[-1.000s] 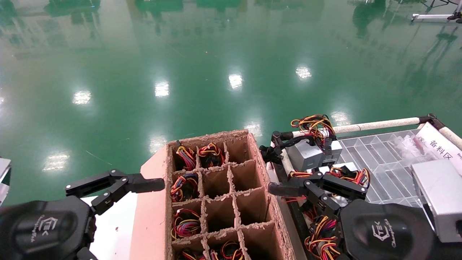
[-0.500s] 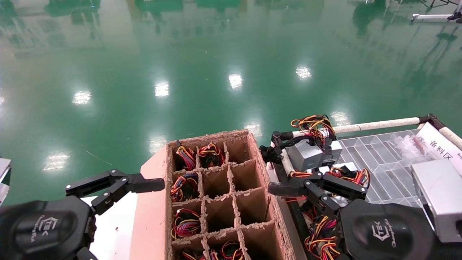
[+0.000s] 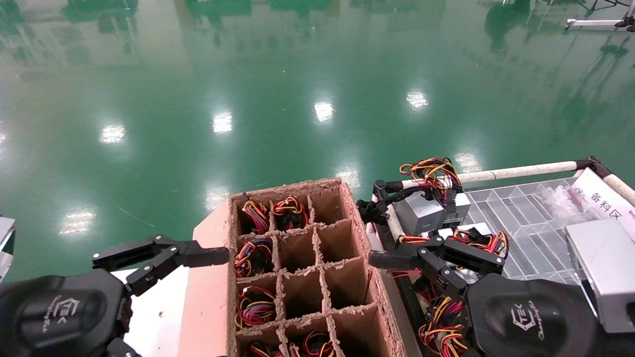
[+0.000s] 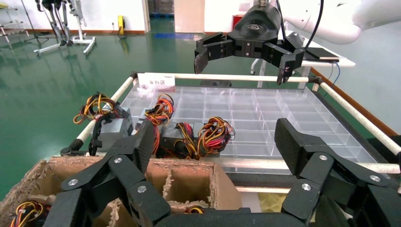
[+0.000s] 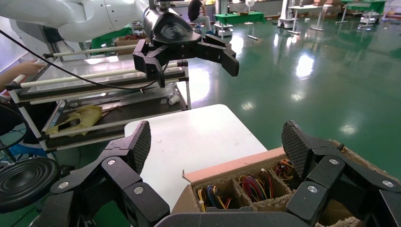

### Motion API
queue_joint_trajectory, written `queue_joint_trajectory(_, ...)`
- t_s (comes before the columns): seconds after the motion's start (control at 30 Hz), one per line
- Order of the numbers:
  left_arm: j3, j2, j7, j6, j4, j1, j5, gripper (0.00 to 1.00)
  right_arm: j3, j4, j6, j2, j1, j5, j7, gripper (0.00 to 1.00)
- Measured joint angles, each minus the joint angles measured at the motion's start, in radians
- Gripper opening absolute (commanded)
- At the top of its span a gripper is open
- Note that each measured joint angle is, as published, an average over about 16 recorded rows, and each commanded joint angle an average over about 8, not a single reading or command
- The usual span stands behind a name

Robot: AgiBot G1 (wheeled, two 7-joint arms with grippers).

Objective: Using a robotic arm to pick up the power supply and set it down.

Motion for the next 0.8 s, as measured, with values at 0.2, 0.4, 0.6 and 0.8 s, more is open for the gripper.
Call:
queue_joint_trajectory(0.2, 0.0, 0.0, 0.0, 0.0, 0.0, 0.0, 0.0, 0.0, -0.02, -0.027, 0.029, -0.017, 0.025, -0.062, -0.008, 1.0)
queue_joint_trajectory(0.4, 0.0, 0.0, 0.0, 0.0, 0.0, 0.0, 0.0, 0.0, -0.075, -0.117, 0.057, -0.081, 0.115, -0.196, -0.043, 1.0)
queue_joint_trajectory(0.6, 0.0, 0.0, 0.0, 0.0, 0.0, 0.0, 0.0, 0.0, -0.16, -0.291, 0.078, -0.207, 0.269, -0.379, -0.137, 1.0)
queue_joint_trajectory(0.8, 0.0, 0.0, 0.0, 0.0, 0.0, 0.0, 0.0, 0.0, -0.245, -0.517, 0.102, -0.362, 0.431, -0.549, -0.29, 1.0)
